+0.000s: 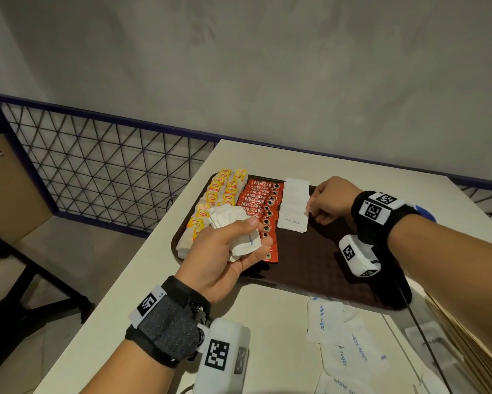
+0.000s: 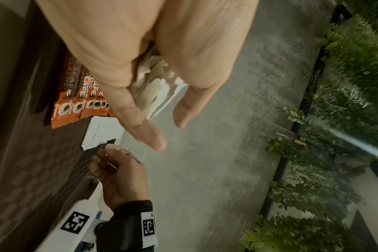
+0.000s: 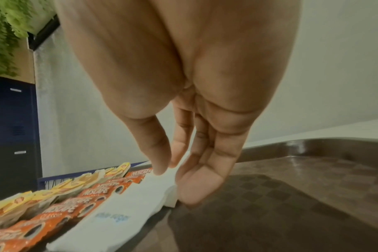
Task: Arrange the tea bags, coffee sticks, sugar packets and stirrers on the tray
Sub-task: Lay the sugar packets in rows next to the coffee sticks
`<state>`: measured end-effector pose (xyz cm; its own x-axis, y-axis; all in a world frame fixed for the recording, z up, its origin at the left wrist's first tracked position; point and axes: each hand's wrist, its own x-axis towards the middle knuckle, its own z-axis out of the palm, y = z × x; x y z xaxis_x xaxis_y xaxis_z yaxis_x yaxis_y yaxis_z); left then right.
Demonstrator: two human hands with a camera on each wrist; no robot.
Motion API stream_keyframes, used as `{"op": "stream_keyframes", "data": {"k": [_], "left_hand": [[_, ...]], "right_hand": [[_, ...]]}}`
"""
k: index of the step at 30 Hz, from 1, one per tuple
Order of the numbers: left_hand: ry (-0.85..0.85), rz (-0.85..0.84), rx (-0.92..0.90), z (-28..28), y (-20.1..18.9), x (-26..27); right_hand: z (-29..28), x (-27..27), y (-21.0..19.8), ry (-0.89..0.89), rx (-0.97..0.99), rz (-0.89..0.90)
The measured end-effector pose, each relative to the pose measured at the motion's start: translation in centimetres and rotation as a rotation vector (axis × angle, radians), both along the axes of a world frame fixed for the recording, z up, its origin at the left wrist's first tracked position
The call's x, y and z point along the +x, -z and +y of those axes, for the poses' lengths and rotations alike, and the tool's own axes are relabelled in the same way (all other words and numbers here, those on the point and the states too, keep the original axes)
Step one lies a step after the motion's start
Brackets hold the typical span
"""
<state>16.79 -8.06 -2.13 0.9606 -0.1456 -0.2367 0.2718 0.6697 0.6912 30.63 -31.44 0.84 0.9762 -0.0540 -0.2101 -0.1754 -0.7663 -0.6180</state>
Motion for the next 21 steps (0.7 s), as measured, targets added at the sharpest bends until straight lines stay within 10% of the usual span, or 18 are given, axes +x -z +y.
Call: {"op": "stream_keyframes", "data": {"k": [8, 21], "left_hand": [[0.075, -0.08, -0.202, 0.0, -0.2, -0.3], [0.216, -0.186, 0.112, -0.1, -0.1, -0.8]], "right_hand": [[2.2, -6.8, -3.8, -0.189, 0.241, -0.136], [4.3, -14.0, -3.3, -0.284, 0.254, -0.321]]}}
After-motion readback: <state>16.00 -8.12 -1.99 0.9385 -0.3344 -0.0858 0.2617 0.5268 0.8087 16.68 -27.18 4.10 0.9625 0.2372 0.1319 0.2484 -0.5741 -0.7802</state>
